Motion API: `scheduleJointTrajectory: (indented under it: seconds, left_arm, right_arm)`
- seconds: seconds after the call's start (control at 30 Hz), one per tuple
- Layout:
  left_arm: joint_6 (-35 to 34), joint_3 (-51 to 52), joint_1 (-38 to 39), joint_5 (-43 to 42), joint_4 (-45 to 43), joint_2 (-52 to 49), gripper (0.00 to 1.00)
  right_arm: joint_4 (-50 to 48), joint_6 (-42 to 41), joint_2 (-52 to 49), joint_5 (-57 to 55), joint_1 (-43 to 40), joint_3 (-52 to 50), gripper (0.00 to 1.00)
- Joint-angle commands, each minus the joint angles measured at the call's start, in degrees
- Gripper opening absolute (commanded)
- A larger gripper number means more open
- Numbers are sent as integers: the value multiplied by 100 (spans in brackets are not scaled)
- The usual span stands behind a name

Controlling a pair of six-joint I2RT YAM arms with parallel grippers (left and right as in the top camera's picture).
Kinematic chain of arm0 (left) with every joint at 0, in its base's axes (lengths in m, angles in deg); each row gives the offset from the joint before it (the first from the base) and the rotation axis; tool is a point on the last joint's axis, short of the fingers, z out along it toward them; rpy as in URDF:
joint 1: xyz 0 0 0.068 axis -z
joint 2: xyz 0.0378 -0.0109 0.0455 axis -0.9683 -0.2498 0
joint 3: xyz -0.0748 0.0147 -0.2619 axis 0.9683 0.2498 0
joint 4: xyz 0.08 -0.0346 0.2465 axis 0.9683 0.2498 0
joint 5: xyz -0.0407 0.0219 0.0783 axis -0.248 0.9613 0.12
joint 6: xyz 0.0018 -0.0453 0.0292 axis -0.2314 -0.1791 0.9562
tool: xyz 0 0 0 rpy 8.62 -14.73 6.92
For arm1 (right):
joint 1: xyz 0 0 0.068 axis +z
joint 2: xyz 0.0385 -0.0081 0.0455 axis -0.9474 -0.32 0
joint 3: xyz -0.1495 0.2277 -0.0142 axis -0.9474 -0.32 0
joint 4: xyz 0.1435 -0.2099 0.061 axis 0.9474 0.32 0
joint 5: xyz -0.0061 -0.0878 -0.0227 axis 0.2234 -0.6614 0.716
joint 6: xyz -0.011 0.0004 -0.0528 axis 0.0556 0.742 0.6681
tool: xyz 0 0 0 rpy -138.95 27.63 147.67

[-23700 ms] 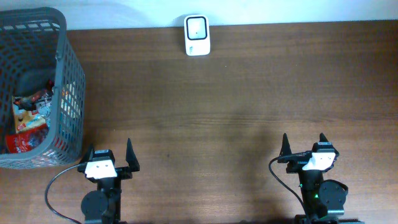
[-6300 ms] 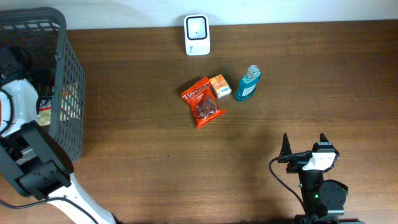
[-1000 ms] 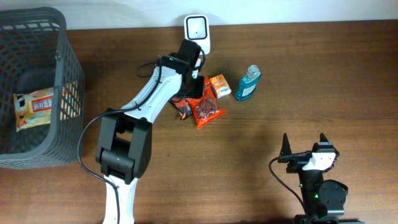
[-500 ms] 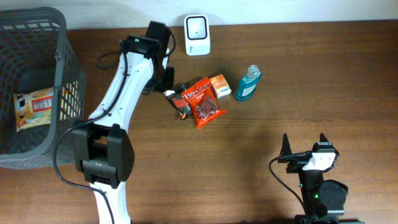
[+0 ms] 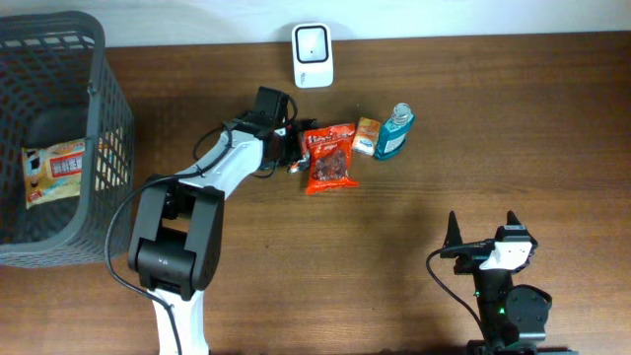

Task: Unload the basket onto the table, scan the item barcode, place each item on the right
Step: 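Reach into the basket and grasp the yellow snack bag with left gripper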

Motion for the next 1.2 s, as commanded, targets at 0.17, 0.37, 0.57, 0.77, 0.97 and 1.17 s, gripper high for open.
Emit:
scheduleJointTrajectory:
  seconds: [0.17,0.37,0.57,0.77,0.97,1.17]
  left_arm:
    - [614,-487,175,66,323,125,5]
    - [887,-2439,-501,1370,2415,787,51]
    - [1690,-4597,-1906,1394,3224,1545,99]
    - [1080,-4660,-4070,1390,3501,1451,99]
    - [-787,-4660,-4693,743,3753,452,99]
    - [-1152,-4660,-4677,802,3923,-887,99]
  right_arm:
    - [11,-2,39,-48,-33,-52,98]
    - [11,-2,39,-48,-33,-52,98]
    - [11,-2,39,-48,-33,-52,98]
    - [11,-2,39,-48,-33,-52,98]
    - [11,-2,39,-48,-33,-52,98]
    - [11,-2,39,-48,-33,-52,98]
